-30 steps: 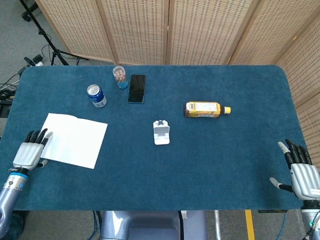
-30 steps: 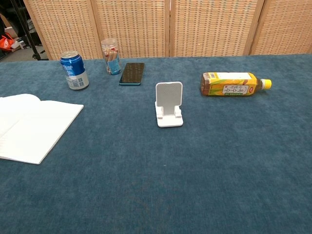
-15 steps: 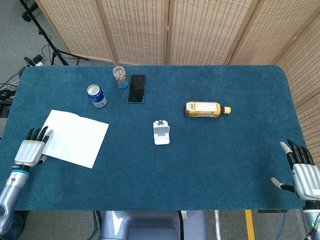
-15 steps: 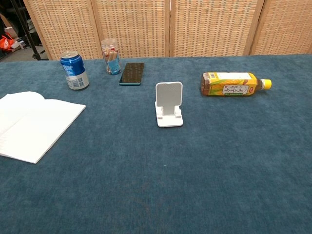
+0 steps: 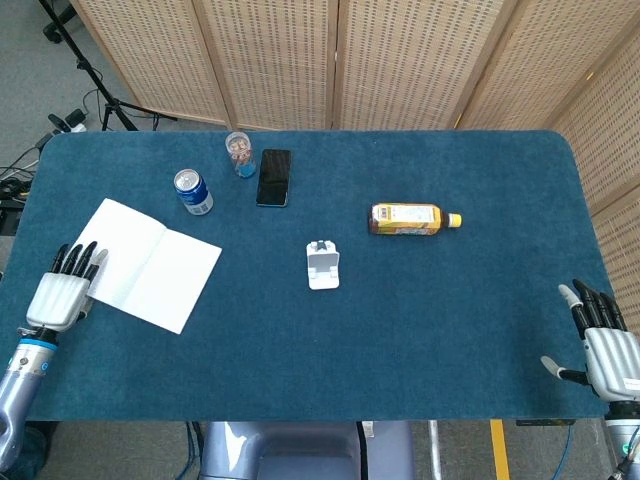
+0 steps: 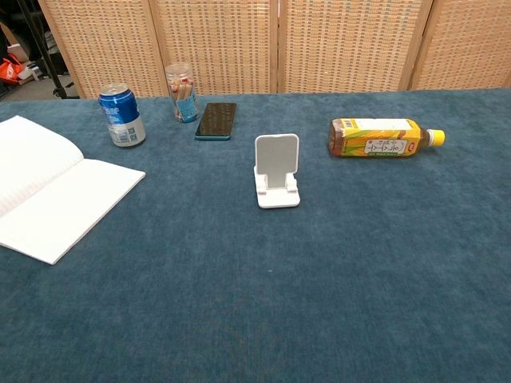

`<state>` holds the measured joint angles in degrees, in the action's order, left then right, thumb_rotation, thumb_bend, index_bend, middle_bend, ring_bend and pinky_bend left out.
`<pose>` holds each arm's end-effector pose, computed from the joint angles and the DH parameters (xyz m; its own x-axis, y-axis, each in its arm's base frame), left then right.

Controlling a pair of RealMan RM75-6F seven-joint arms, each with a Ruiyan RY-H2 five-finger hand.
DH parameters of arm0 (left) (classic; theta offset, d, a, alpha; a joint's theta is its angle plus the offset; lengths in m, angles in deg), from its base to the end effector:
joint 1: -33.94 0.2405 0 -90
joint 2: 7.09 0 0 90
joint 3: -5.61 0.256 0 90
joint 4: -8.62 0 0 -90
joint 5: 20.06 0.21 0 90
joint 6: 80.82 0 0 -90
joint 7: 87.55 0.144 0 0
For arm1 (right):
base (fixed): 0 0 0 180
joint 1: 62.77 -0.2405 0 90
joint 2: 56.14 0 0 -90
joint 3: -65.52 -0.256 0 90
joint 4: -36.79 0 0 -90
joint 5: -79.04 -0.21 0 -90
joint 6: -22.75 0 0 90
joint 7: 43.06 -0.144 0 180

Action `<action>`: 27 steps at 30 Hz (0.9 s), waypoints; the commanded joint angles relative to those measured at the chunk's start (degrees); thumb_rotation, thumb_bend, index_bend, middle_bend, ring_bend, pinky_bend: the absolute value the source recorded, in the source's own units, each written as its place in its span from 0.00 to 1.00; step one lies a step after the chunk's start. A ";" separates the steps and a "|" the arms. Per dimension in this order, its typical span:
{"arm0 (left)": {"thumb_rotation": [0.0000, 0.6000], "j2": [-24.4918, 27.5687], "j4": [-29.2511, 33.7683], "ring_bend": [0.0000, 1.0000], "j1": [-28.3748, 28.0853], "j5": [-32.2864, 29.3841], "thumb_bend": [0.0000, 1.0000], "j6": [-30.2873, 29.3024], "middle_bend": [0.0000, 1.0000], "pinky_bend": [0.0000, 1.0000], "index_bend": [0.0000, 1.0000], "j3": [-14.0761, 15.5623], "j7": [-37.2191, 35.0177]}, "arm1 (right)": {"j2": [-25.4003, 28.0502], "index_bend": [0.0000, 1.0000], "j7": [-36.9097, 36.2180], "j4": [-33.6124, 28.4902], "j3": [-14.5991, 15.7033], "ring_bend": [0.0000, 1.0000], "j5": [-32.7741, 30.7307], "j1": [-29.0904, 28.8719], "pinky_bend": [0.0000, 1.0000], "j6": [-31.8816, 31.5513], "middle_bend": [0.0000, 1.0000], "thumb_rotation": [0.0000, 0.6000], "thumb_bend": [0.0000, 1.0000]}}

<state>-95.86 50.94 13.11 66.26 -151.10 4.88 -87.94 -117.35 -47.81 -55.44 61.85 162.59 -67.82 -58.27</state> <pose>-0.3778 0.2908 0.0843 0.7623 0.0608 0.6444 0.6444 -0.1641 -0.7469 -0.3230 -0.1851 0.1713 0.3603 -0.0507 0.9315 -0.9314 0.0350 0.3622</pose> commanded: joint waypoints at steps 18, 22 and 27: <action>1.00 1.85 -4.03 0.00 -6.02 20.73 0.35 -16.35 0.00 0.00 0.00 10.66 16.63 | 0.79 0.00 -1.87 0.04 -0.28 0.00 -0.76 0.00 0.00 0.55 0.00 1.00 0.00; 1.00 4.40 0.26 0.00 -5.13 21.83 0.30 -19.97 0.00 0.00 0.00 11.41 14.07 | 0.96 0.00 -2.33 0.06 -0.32 0.00 -0.84 0.04 0.00 0.55 0.00 1.00 0.00; 1.00 8.30 6.12 0.00 -3.51 22.71 0.27 -28.44 0.00 0.00 0.00 10.86 8.08 | 1.13 0.00 -2.53 -0.11 -0.29 0.00 -0.75 0.16 0.00 0.40 0.00 1.00 0.00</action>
<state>-89.93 53.70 8.47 88.35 -175.23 15.95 -76.22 -116.23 -50.33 -55.54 61.55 161.84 -67.67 -57.87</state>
